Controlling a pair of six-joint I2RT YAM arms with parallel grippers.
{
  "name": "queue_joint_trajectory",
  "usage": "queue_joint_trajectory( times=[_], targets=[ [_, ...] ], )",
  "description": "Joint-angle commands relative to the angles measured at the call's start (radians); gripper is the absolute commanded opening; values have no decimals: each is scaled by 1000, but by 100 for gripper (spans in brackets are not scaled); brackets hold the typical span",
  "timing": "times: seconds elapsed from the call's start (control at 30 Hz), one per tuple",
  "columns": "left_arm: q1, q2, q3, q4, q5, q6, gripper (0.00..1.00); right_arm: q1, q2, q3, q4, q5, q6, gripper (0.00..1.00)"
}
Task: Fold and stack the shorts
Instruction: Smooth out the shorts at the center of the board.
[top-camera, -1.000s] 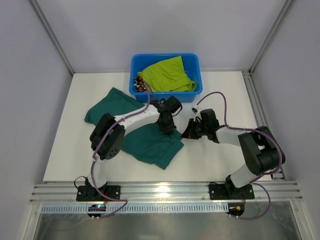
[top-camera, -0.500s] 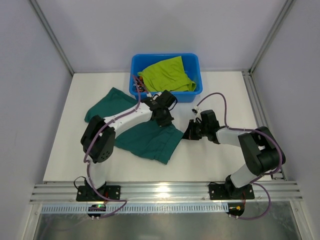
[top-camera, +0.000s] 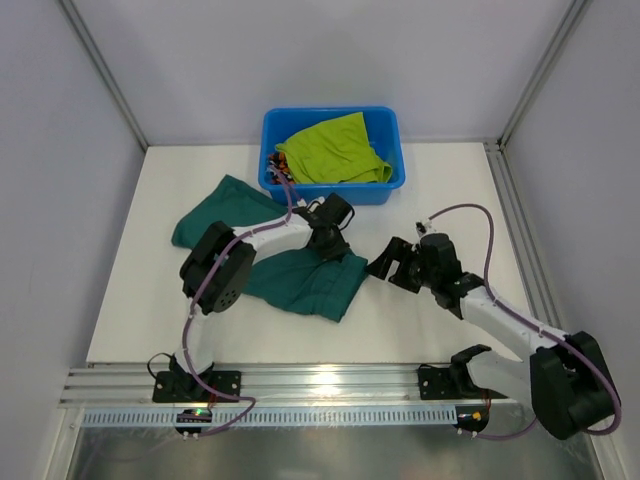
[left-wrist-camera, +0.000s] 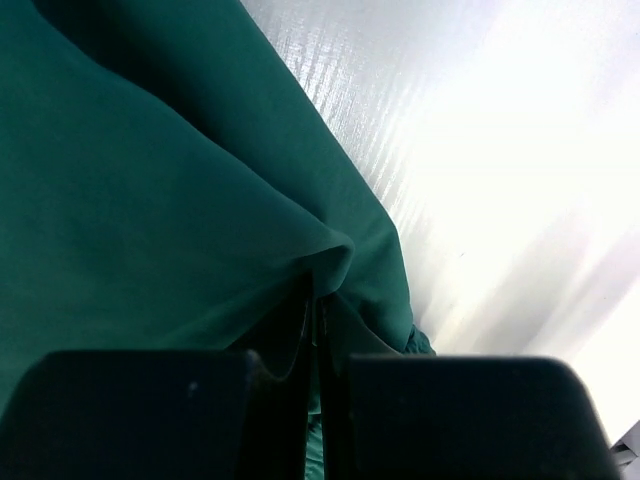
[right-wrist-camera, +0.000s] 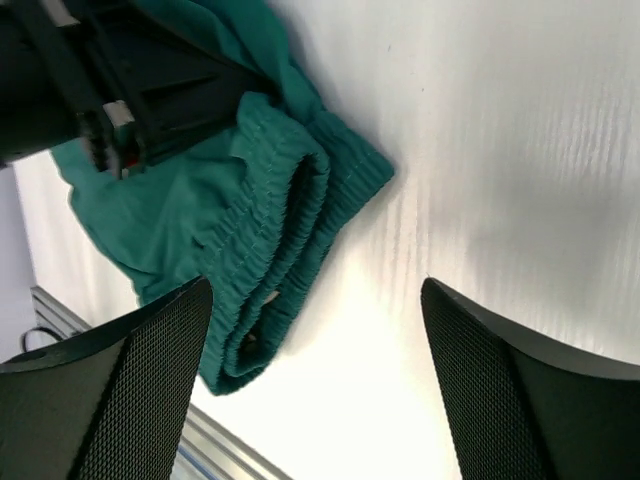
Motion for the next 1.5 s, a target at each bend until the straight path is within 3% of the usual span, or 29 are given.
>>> queue_joint_trajectory(
  times=[0.0,0.2,0.37,0.57,0.7,1.07,1.13,1.33,1.43,1.47],
  targets=[
    [0,3,-33,84,19,-9,0,45,-107,-54,-8,124,231,89],
    [-3,6,-66,120,51,-6,0,188,-102,-126,112,281,431,90],
    [-6,15,-79,135,68,-3,0,318,32,-109,199,407,500,90],
    [-8,-11,-92,107,31,40,0,367,163,-103,276,442,544,87],
    [-10,-1,-78,95,42,49,0,381,188,-122,310,437,575,77],
    [-10,25,-70,109,70,45,0,390,191,-177,362,460,617,26],
    [-10,31,-72,112,76,43,0,390,182,-184,366,474,610,4],
    [-10,32,-70,115,94,65,0,390,119,-163,285,528,529,4],
    [-10,-1,-43,65,116,110,23,390,41,-131,122,560,488,4],
    [-8,-38,-35,13,108,127,36,390,-13,-125,77,568,457,4]
  ],
)
